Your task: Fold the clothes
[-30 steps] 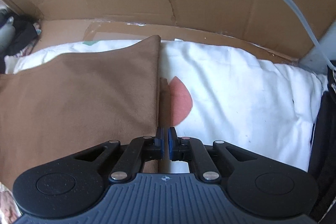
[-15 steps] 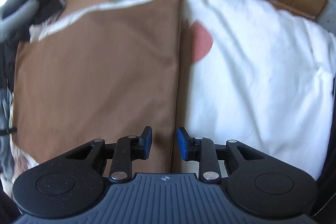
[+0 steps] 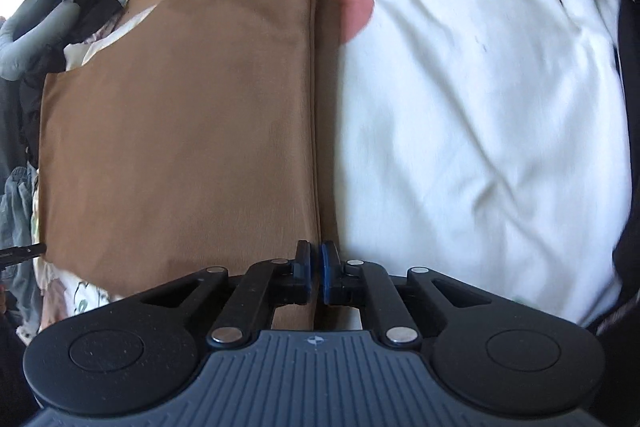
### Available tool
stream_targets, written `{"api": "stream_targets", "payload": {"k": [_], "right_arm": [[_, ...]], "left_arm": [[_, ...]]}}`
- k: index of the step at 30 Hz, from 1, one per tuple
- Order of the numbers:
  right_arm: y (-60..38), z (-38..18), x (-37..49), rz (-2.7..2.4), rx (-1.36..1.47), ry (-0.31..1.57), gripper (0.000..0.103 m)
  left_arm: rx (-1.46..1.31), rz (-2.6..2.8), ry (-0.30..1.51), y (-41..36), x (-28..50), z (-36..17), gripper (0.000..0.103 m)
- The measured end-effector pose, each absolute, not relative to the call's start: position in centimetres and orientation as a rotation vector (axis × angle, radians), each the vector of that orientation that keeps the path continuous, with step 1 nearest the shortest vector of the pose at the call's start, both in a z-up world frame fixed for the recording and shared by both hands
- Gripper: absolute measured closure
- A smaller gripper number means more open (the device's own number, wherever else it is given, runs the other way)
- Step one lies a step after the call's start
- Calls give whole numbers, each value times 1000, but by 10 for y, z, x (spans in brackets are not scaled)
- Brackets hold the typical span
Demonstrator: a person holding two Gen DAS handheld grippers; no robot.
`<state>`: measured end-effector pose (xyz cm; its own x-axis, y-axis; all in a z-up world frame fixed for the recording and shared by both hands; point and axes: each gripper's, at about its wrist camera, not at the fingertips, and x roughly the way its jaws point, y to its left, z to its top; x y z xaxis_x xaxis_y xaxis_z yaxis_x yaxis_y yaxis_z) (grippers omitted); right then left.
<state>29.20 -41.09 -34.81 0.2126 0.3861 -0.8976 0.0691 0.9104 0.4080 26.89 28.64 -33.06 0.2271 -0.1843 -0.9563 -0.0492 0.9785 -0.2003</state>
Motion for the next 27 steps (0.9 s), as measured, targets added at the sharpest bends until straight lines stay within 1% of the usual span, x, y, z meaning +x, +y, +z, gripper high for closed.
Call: {"api": "stream_targets", "payload": {"k": [3,4,5,6,7,8,10,12,14,16,19,24,27], "right_arm": [[-414,-348,280,243,437,1335,98],[-414,-349,276,249,454,1339,96],[-413,-350,273,255,460,1347,89],[-412,-352,270,262,465,1355,86],[-407,-354,267,276,466,1364,79],[-403,-355,264,289,466,1372,78],[-397,-356,258,312,454,1376,79],[-394,-357,252,312,433,1373,82],[-394,-359,250,293,424,1375,102],[-394,-360,249,285,411,1382,102],[-398,-358,246,287,402,1385,102],[-406,-358,243,261,440,1378,100],[-410,-356,238,239,518,1354,96]], "left_arm": [[-222,-87,1335,290,266,-327,68],[-226,-91,1331,290,265,-325,68],[-227,-93,1325,290,265,-324,68],[-226,-96,1320,289,265,-322,68],[-229,-98,1312,289,266,-319,68],[-235,-100,1301,289,268,-317,68],[-245,-108,1285,289,270,-315,68],[-239,-114,1285,287,273,-317,68],[-230,-115,1294,285,275,-321,68],[-222,-120,1316,281,277,-328,68],[-167,-129,1368,275,275,-339,81],[-207,-87,1379,284,261,-345,79],[-238,-61,1361,288,254,-340,79]]}}
